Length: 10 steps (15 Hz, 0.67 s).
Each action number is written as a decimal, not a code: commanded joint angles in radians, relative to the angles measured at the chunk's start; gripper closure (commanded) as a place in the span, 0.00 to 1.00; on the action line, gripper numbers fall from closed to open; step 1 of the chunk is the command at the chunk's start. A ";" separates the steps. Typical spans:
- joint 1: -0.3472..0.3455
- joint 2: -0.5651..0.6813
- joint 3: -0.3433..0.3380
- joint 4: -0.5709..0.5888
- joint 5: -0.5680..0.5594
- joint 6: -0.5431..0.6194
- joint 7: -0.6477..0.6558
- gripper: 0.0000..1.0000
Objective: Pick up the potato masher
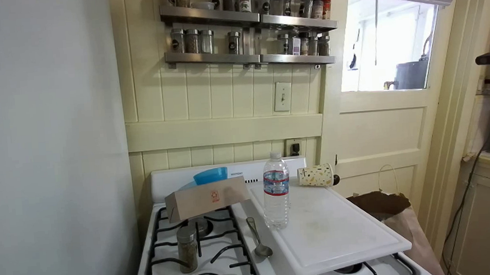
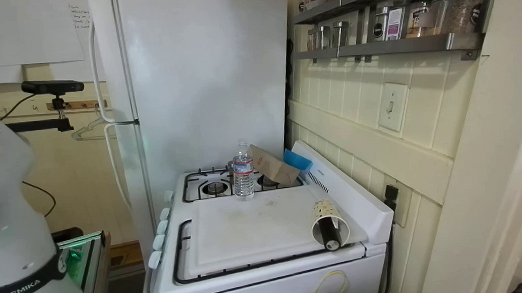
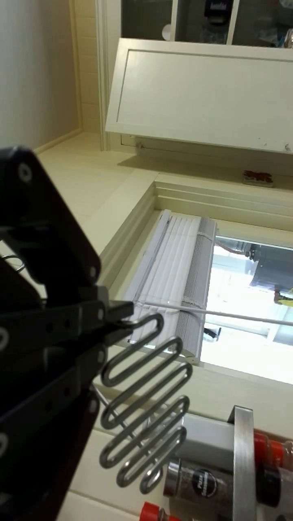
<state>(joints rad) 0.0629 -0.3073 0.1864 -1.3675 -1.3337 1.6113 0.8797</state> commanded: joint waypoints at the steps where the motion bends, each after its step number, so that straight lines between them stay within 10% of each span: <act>1: -0.002 0.006 0.003 0.008 -0.001 -0.003 -0.002 0.94; 10: 0.000 0.010 -0.001 0.018 0.022 -0.006 0.053 0.99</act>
<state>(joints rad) 0.0618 -0.2992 0.1848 -1.3675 -1.3278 1.6114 0.9029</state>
